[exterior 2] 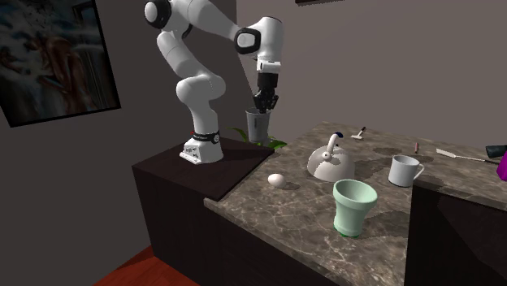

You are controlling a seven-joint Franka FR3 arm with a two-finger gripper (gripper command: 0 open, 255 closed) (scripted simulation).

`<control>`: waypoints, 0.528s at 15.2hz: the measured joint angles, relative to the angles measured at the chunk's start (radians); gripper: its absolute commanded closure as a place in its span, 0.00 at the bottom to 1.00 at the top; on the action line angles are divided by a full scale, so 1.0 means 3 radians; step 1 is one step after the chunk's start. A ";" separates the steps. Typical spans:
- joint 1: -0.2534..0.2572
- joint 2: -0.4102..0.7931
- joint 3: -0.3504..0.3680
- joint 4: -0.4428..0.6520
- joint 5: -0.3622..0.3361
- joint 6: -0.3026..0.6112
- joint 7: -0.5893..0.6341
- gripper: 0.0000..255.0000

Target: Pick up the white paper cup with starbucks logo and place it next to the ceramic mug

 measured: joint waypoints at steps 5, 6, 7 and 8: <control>-0.0017 0.0130 0.0004 0.0239 -0.0008 -0.0111 -0.0005 1.00; -0.0024 0.0283 0.0028 0.0358 -0.0009 -0.0078 0.0021 1.00; -0.0034 0.0434 0.0048 0.0481 -0.0013 -0.0052 0.0043 1.00; -0.0041 0.0579 0.0071 0.0582 -0.0018 -0.0010 0.0071 1.00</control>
